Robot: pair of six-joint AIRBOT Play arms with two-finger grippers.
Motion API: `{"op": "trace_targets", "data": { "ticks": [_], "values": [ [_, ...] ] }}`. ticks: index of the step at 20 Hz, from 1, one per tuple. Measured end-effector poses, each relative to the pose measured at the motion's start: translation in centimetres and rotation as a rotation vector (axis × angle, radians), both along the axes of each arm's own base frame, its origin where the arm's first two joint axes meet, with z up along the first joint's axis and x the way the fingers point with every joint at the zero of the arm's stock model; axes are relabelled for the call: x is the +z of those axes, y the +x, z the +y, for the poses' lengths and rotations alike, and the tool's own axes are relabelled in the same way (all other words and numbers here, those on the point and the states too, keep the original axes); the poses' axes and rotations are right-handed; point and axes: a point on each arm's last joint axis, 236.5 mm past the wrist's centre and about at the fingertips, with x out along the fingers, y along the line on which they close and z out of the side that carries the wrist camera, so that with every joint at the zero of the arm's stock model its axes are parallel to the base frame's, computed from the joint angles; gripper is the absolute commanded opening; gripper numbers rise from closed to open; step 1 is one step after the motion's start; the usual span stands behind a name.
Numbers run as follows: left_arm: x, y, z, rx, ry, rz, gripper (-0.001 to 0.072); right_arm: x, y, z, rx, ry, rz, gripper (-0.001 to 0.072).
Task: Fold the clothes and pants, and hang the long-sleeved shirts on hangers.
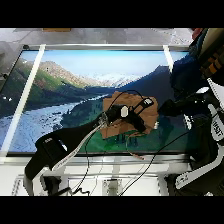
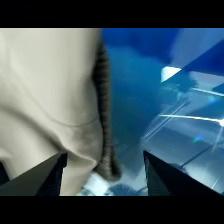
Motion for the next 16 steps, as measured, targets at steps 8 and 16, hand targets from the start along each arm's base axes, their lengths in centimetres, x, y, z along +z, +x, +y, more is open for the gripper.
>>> {"op": "trace_targets", "data": {
  "ticks": [8,16],
  "values": [
    [2.0,-2.8,0.3,-0.056,-0.006,0.091,0.0012,-2.1,0.8,2.1,-0.047,0.046,0.027,0.0635],
    [2.0,-3.0,0.5,-0.064,-0.001,0.095,0.0013,-2.4,1.1,7.5,0.037,0.097,0.004,0.0635]
  ]
}}
